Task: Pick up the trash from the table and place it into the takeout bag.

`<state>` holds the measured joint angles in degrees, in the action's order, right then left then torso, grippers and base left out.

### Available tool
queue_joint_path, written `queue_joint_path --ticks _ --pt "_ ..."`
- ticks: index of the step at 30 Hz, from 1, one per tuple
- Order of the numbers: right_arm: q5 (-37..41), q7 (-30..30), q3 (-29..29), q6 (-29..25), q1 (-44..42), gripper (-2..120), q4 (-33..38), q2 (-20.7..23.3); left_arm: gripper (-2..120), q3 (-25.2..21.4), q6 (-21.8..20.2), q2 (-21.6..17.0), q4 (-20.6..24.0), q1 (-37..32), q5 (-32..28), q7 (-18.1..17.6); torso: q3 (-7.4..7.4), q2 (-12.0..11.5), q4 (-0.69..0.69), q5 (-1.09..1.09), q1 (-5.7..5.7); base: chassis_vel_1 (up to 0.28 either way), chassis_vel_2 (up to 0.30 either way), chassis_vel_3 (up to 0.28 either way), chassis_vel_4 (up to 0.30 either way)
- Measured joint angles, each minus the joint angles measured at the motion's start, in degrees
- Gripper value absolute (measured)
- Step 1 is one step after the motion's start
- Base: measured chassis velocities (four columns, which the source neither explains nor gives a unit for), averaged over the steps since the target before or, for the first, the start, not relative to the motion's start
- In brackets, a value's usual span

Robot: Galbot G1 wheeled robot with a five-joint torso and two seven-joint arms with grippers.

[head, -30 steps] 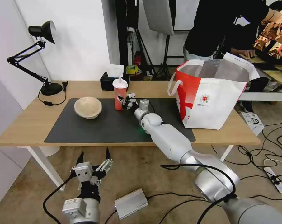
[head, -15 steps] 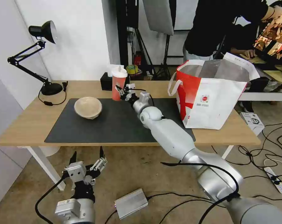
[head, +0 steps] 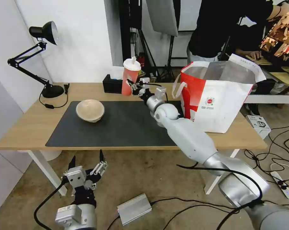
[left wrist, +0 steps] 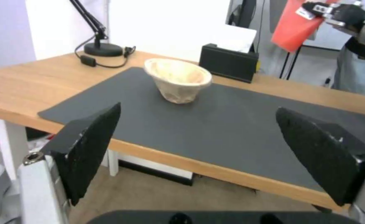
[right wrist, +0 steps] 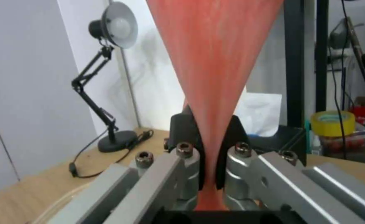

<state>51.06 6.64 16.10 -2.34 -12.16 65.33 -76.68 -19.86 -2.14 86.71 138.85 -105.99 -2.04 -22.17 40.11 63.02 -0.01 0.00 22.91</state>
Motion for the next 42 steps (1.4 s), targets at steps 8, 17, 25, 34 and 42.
queue_joint_path --ticks 8,17,25,34,42 --pt "3.1 -1.4 0.6 1.2 -0.7 3 6.8 4.0 100 -1.5 0.2 1.6 2.0 -1.8 0.6 0.0 0.00 0.0 0.02 0.01 0.00 0.000 0.000 0.000 0.000" --pt "6.6 -3.3 0.1 2.6 -1.2 3 15.7 10.5 100 -1.6 0.4 2.7 2.7 -2.3 1.3 0.3 0.00 0.0 0.00 0.01 0.00 0.000 0.000 0.000 0.000" --pt "8.6 -4.7 -1.1 3.5 -2.1 3 22.1 15.4 100 -1.8 0.5 3.1 2.9 -2.4 1.5 0.6 0.00 0.0 0.00 0.01 0.00 0.000 0.000 0.000 0.000" --pt "10.5 -5.3 -2.8 4.1 -3.2 3 28.0 20.8 100 -1.9 0.7 3.5 2.9 -2.6 1.9 0.6 0.00 0.0 0.00 0.01 0.00 0.000 0.000 0.000 0.000" --pt "12.5 -5.6 -5.2 4.2 -4.5 3 33.1 26.2 100 -2.5 0.7 3.6 3.0 -2.6 1.9 0.7 0.00 0.0 0.00 0.01 0.01 0.000 0.000 0.000 0.000"
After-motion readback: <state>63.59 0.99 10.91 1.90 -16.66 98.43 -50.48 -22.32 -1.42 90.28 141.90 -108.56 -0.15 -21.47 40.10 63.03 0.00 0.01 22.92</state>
